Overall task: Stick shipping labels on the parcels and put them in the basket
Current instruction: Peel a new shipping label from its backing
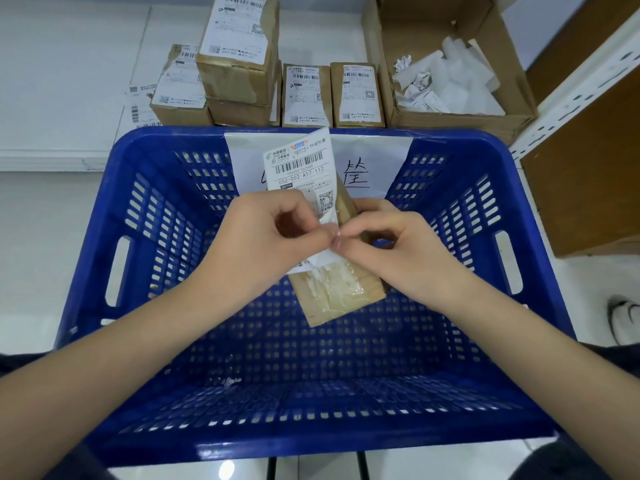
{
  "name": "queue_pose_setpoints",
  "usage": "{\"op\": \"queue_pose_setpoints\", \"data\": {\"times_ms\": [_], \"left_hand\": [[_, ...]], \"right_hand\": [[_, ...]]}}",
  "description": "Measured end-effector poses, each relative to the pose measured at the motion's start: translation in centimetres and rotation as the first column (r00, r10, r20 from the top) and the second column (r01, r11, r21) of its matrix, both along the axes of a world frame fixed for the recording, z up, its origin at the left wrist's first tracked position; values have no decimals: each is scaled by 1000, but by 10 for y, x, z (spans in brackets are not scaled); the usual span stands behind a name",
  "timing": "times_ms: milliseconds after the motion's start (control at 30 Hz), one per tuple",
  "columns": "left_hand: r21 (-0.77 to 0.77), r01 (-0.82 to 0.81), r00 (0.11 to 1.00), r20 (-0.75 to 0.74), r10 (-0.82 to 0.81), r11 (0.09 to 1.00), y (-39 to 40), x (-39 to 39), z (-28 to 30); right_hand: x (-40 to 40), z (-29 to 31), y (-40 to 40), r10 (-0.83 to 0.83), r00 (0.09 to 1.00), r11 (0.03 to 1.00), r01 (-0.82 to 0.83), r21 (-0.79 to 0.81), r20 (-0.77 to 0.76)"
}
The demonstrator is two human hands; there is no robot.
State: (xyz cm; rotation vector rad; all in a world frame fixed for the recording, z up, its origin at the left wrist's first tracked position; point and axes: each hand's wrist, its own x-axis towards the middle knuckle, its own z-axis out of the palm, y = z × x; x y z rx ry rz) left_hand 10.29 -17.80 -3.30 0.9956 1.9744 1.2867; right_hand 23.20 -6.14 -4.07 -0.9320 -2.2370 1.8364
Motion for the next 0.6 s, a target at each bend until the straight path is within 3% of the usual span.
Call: {"op": "queue_pose_setpoints", "data": {"times_ms": [300,600], "left_hand": [[-3,-67,998,9,67,998,4,-9,5],[56,-80,987,-138,87,995,3,-24,19]], "right_hand": [[-1,-1,4,-75,997,997,75,11,-8],[1,3,8,-82,997,994,82,69,-7]]}}
